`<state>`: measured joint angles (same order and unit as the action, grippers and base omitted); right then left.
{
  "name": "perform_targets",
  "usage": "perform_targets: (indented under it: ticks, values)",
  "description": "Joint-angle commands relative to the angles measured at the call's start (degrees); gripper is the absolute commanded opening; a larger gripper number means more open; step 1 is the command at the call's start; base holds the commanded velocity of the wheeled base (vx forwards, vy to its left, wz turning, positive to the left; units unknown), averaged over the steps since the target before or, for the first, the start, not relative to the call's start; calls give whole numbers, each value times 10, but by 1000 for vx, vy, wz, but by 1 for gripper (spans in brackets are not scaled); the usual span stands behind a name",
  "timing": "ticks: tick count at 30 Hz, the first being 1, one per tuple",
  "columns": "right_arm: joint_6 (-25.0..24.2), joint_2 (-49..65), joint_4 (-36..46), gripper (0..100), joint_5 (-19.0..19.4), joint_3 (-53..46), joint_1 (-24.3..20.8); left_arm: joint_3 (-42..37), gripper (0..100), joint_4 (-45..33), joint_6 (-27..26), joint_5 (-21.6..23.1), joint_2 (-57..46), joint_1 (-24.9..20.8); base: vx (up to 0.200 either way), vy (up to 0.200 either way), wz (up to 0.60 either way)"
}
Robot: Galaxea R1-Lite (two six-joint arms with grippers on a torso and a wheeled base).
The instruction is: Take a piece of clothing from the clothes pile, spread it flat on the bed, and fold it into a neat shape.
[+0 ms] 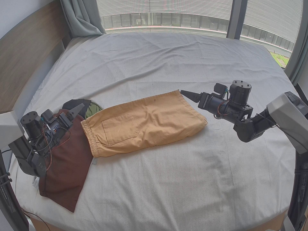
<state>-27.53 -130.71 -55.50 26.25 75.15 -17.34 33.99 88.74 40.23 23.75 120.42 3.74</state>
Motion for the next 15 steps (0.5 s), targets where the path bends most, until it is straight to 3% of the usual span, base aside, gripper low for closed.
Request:
perform_targets:
  ticks: [1,7,15]
  values:
    - [1,19,-10,100,-6,-34,-16,-16,100,0,-2,2,-39,-15,0,0,0]
    - [16,15,-17,100,-21,-75,-26,-45,100,0,-10,3,-50,-43,0,0,0]
    - [18,10,-33,100,-39,-136,-38,-67,100,0,-80,3,-45,-59,0,0,0]
